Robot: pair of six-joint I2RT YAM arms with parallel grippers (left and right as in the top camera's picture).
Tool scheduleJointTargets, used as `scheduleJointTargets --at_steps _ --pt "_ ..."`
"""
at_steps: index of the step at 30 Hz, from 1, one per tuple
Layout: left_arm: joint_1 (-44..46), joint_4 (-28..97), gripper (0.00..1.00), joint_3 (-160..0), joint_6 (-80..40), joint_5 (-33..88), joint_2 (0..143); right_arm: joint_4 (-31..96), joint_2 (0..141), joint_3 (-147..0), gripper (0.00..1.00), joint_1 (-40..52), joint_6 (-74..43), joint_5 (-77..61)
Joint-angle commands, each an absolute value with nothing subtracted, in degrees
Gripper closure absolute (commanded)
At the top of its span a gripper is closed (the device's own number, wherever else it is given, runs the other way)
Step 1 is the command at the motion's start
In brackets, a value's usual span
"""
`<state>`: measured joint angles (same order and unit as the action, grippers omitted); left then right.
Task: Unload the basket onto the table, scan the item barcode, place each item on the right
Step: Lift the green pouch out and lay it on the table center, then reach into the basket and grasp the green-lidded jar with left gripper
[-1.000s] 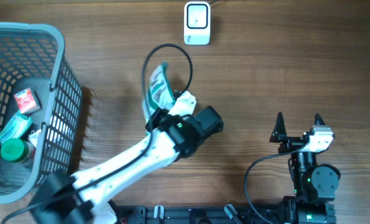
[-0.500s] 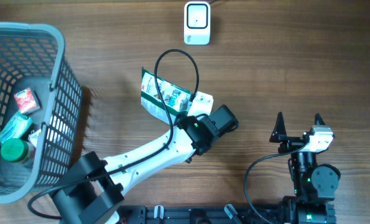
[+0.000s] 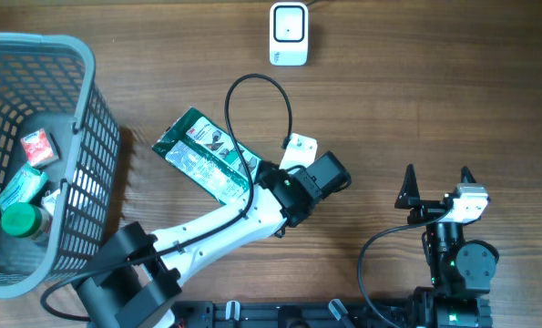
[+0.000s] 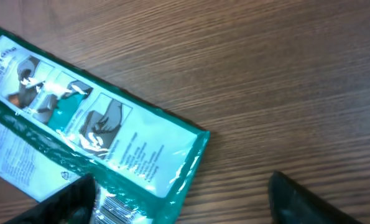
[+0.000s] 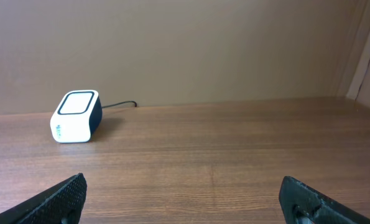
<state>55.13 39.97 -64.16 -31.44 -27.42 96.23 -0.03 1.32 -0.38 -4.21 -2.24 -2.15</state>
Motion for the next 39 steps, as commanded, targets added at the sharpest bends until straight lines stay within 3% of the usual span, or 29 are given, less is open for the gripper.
scheduleJointTargets --at_steps 1,4,8,15,20,24,39 --pt "55.2 43.8 0.00 -70.3 -31.7 -37.9 90.0 -0.1 1.2 -0.3 0.00 -4.1 -1.7 -3.0" --pt "53.0 48.9 0.00 -78.9 -29.9 -51.5 81.0 -0.1 1.2 -0.3 0.00 -4.1 -1.7 -3.0" --pt "40.8 48.6 0.00 -83.4 -30.6 -53.0 67.5 -0.1 1.2 -0.3 0.00 -4.1 -1.7 -3.0" --pt "3.2 59.2 0.00 -83.4 -47.0 -40.8 52.4 -0.1 1.2 -0.3 0.00 -4.1 -1.7 -3.0" --pt "-13.8 68.3 0.00 -81.2 -56.2 -34.9 54.3 -0.1 1.2 -0.3 0.01 -4.1 -1.7 -3.0" --pt "-19.3 68.4 0.00 -77.7 -56.2 -31.1 58.2 -0.1 1.2 -0.3 0.00 -4.1 -1.7 -3.0" --pt "-19.6 70.1 0.00 -72.8 -56.2 -28.8 68.4 -0.1 1.2 -0.3 0.00 -4.1 -1.7 -3.0"
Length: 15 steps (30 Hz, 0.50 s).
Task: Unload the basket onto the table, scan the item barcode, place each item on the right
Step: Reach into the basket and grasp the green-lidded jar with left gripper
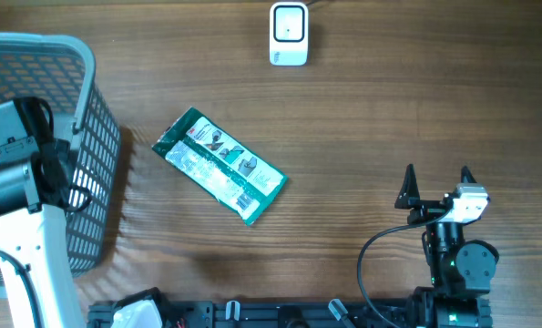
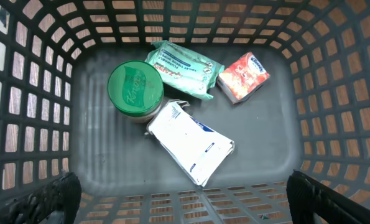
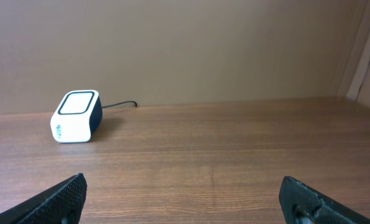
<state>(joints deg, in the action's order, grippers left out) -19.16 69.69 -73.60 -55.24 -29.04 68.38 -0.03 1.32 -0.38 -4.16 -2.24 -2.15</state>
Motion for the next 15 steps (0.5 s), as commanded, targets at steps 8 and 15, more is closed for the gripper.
scheduleJointTargets --at_steps 8,15 --pt "-25.2 63.3 0.00 -57.1 -56.2 -24.7 68.4 -0.1 1.2 -0.3 0.00 -4.1 -1.7 -3.0" --pt "-27.1 59.0 0.00 -49.4 -56.2 -24.6 68.4 -0.1 1.2 -0.3 0.00 -4.1 -1.6 -3.0"
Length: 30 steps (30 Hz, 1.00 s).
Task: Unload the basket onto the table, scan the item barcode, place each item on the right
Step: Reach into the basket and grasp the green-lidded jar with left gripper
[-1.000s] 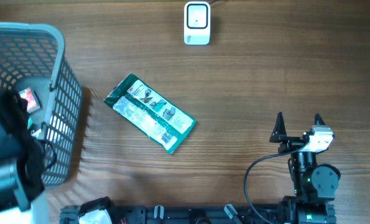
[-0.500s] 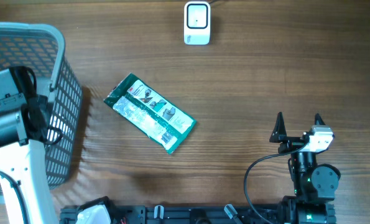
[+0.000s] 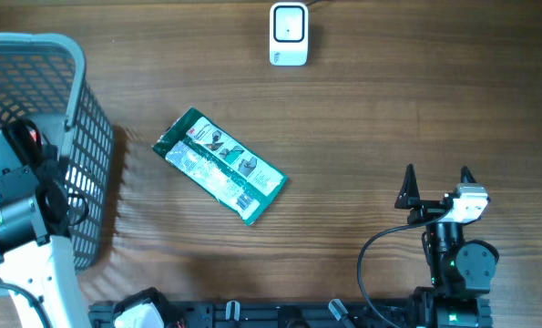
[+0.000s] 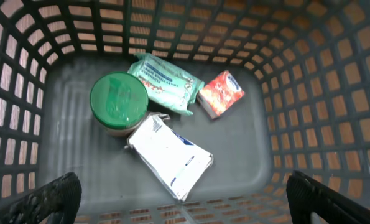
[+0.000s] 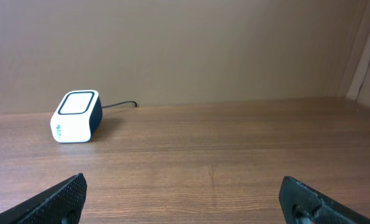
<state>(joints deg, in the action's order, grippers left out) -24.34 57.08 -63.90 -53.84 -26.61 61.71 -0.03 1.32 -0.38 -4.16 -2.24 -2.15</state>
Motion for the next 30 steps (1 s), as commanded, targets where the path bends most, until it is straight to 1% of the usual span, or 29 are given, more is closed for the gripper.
scheduleJointTargets --at_steps 1,10,23,25,27,28,30 --pt "-27.1 58.7 0.00 -48.9 -56.2 -24.6 68.4 -0.1 1.2 -0.3 0.00 -4.1 -1.6 -3.0" --pt "-27.1 55.2 0.00 -42.3 -56.2 -24.6 68.4 -0.1 1.2 -0.3 0.00 -4.1 -1.7 -3.0" --pt "-27.3 55.5 0.00 -42.2 -56.2 -22.7 68.4 -0.1 1.2 -0.3 0.00 -4.1 -1.7 -3.0" --pt "-28.9 53.8 0.00 -42.2 -56.2 -20.9 68.4 -0.1 1.2 -0.3 0.00 -4.1 -1.7 -3.0" --pt "-32.6 51.1 0.00 -42.4 -55.1 -15.2 68.4 -0.1 1.2 -0.3 0.00 -4.1 -1.6 -3.0" --pt "-34.7 48.8 0.00 -43.1 -51.4 -12.2 68.4 -0.1 1.4 -0.3 0.00 -4.1 -1.6 -3.0" --pt "-36.1 50.0 0.00 -46.1 -49.2 -11.4 68.4 -0.1 1.4 -0.3 0.00 -4.1 -1.7 -3.0"
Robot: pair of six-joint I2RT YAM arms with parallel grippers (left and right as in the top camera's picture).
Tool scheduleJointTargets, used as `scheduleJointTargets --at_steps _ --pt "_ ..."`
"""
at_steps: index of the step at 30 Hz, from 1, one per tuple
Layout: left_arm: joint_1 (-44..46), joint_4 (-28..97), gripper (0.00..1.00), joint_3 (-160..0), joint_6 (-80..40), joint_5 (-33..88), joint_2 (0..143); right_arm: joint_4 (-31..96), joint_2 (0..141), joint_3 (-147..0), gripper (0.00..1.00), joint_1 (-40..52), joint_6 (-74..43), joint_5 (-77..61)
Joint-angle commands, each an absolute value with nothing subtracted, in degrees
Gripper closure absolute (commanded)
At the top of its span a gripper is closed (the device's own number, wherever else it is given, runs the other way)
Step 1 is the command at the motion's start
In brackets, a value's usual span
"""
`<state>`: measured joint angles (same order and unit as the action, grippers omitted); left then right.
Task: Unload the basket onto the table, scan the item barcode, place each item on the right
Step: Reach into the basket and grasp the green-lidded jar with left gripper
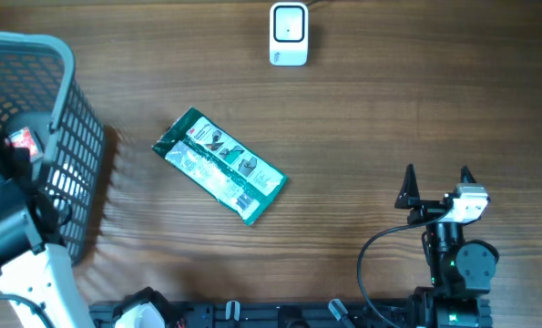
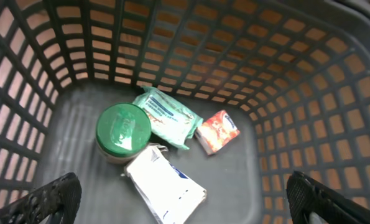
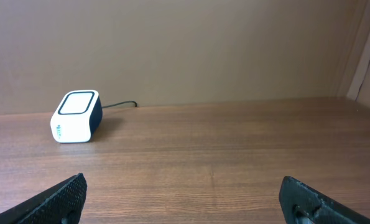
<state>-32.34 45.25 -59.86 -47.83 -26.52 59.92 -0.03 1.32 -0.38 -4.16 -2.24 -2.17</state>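
A white barcode scanner (image 1: 288,34) stands at the far middle of the table, and the right wrist view shows this scanner (image 3: 76,116) too. A green packet (image 1: 219,165) lies flat on the table with no gripper near it. My left gripper (image 2: 183,202) hangs open high over the basket (image 2: 296,93). Below it lie a green-lidded jar (image 2: 123,130), a teal pack (image 2: 168,116), a small red pack (image 2: 217,131) and a white packet (image 2: 166,192). My right gripper (image 3: 183,199) rests open and empty near the table's front right.
The grey mesh basket (image 1: 81,137) fills the left edge of the table. My left arm (image 1: 11,232) rises beside it at the front left. The scanner's cable runs off the far edge. A wall stands behind the scanner.
My left gripper is higher and further back over the basket, so its contents look smaller. The basket's right wall sits slightly further left in the overhead view. The right arm is unchanged.
My left gripper was open low over the green packet in the middle of the table. By 1.5 s ago the arm was over the basket, the packet left on the table. It has stayed above the basket since, open and empty. The right gripper never moved.
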Motion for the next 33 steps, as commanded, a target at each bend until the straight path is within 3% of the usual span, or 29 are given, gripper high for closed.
scheduleJointTargets --at_steps 1,8,18,24,33 --pt "-36.2 52.2 0.00 -49.1 -48.3 -11.4 68.4 -0.1 1.4 -0.3 0.00 -4.1 -1.6 -3.0" --pt "-36.1 65.9 0.00 -68.6 -46.9 -11.3 66.2 -0.1 1.4 -0.3 0.00 -4.1 -1.6 -3.0" --pt "-39.0 62.5 0.00 -78.5 -45.4 -9.9 68.5 -0.1 1.4 -0.3 0.00 -4.1 -1.7 -3.0" --pt "-51.1 63.7 0.00 -79.1 -45.4 0.0 81.5 -0.1 1.4 -0.3 0.00 -4.1 -1.7 -3.0" --pt "-51.7 69.3 0.00 -78.6 -45.6 2.1 96.4 -0.1 1.4 -0.3 0.01 -4.1 -1.7 -3.0"
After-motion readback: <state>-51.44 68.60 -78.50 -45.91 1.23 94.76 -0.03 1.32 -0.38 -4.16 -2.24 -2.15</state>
